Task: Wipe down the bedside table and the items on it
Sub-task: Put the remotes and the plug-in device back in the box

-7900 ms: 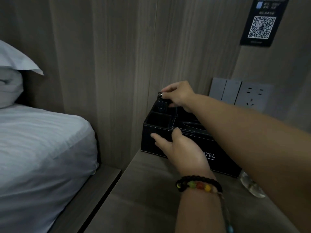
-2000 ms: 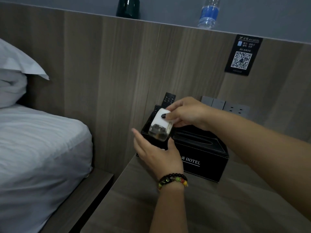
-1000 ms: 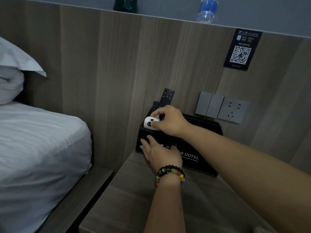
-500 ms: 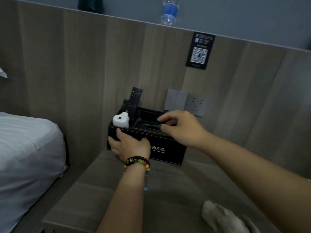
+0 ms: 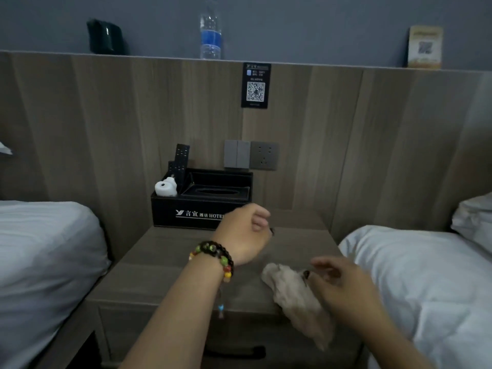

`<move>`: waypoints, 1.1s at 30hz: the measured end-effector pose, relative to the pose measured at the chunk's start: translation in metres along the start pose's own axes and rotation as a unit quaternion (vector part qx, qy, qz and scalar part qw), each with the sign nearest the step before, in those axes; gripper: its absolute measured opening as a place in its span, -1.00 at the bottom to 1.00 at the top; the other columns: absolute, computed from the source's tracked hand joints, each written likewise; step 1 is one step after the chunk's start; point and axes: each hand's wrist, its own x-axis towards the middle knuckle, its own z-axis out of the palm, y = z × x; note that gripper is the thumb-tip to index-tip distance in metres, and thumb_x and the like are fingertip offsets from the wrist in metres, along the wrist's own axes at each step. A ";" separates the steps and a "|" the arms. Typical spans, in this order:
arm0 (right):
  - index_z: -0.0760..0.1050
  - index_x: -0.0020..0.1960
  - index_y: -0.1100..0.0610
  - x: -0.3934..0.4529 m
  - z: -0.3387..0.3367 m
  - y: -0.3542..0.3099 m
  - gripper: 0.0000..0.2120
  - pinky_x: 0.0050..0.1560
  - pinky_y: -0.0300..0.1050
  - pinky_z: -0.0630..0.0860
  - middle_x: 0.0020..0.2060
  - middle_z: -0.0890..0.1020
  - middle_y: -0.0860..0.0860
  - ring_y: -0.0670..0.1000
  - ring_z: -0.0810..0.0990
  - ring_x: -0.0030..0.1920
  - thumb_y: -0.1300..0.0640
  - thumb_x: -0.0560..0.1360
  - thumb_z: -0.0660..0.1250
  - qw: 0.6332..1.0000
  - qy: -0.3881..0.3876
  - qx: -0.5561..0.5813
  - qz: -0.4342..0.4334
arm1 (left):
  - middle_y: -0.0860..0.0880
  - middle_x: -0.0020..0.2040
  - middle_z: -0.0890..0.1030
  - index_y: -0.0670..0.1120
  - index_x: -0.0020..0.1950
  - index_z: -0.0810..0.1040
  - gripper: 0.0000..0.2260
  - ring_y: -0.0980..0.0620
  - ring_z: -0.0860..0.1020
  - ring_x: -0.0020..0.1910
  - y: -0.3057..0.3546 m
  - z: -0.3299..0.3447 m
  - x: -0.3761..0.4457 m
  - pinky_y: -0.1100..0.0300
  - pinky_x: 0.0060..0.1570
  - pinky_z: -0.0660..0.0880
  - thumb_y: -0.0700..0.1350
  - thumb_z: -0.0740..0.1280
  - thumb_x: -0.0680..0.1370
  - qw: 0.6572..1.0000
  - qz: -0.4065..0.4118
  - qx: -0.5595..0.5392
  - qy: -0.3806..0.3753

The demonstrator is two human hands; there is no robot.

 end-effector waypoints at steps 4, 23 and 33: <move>0.54 -0.05 -0.12 -0.015 0.003 0.006 -0.84 -0.23 -0.51 0.33 -0.19 0.59 -0.20 -0.27 0.52 -0.20 0.07 0.43 0.45 0.998 -0.062 -0.004 -0.005 | 0.14 0.21 0.52 0.09 0.25 0.47 -0.68 0.19 0.47 0.18 -0.005 0.030 -0.051 0.26 0.21 0.43 -0.10 0.34 0.50 0.979 0.069 0.143 -0.124; 0.67 -0.05 0.13 0.001 -0.009 0.021 -0.82 -0.01 -0.43 0.27 -0.07 0.58 0.03 -0.03 0.53 -0.02 0.33 0.43 0.38 0.963 0.086 -0.119 -0.224 | 0.12 0.35 0.45 0.09 0.39 0.41 -0.63 0.13 0.37 0.33 -0.021 0.057 -0.065 0.11 0.36 0.30 -0.03 0.27 0.58 0.943 0.215 0.237 -0.095; 0.67 0.04 0.06 -0.014 -0.039 0.010 -0.80 -0.01 -0.23 0.49 -0.09 0.70 -0.06 -0.12 0.61 -0.06 0.22 0.44 0.41 0.974 0.026 -0.030 -0.221 | 0.08 0.06 0.59 0.09 0.16 0.56 -0.77 0.01 0.54 0.12 0.010 0.052 -0.036 -0.02 0.21 0.37 0.01 0.21 0.55 0.935 0.214 0.274 -0.069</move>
